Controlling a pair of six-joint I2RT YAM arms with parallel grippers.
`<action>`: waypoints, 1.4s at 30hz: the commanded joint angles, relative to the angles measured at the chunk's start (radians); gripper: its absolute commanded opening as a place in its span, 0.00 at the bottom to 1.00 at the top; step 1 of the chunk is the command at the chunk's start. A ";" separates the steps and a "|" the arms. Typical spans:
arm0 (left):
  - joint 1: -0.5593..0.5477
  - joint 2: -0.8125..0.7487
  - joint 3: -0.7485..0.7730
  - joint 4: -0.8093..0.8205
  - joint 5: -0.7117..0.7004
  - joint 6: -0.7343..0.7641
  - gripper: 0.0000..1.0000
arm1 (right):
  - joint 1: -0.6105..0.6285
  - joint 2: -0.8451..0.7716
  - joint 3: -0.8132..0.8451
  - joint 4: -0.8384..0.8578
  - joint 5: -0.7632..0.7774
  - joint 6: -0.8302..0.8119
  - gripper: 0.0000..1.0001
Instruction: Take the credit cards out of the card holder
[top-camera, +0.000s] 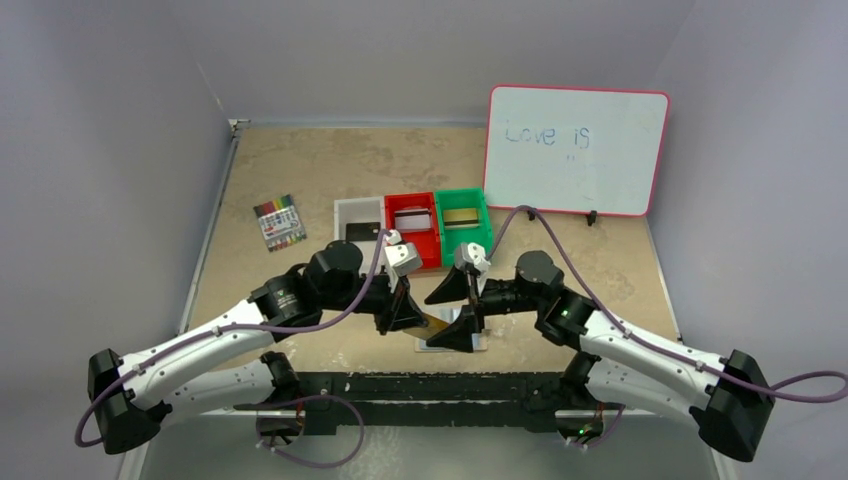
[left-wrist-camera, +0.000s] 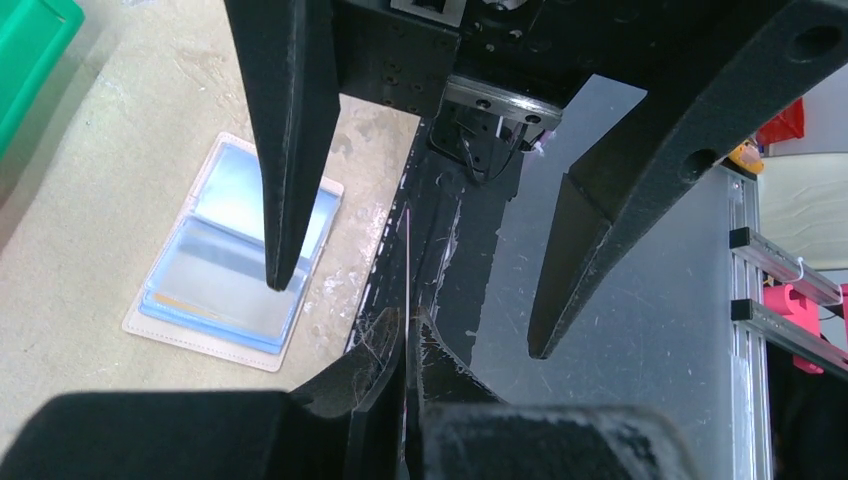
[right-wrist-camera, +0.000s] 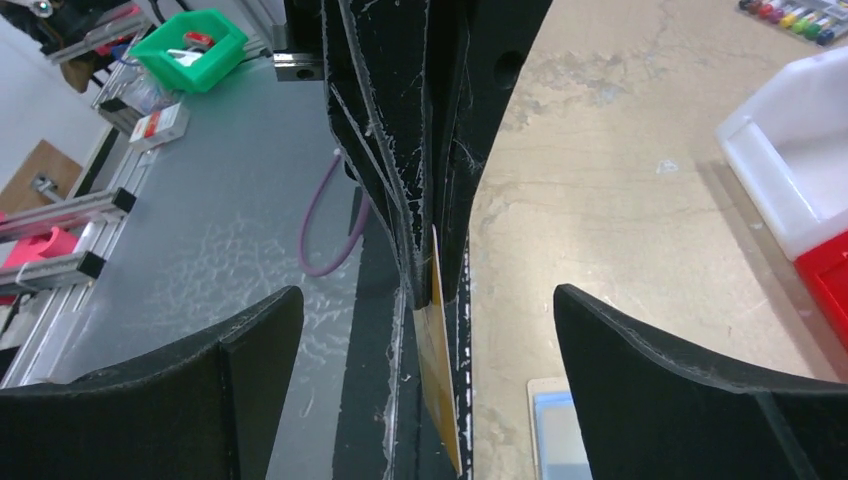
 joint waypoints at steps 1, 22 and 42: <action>0.003 -0.037 0.004 0.042 0.016 0.016 0.00 | -0.002 0.025 0.065 0.007 -0.119 -0.052 0.92; 0.003 -0.048 0.006 0.015 0.002 0.022 0.00 | -0.001 0.016 0.069 -0.032 -0.106 -0.070 0.16; 0.002 -0.165 0.037 -0.095 -0.529 -0.024 0.69 | 0.000 -0.045 0.003 0.023 0.134 -0.205 0.00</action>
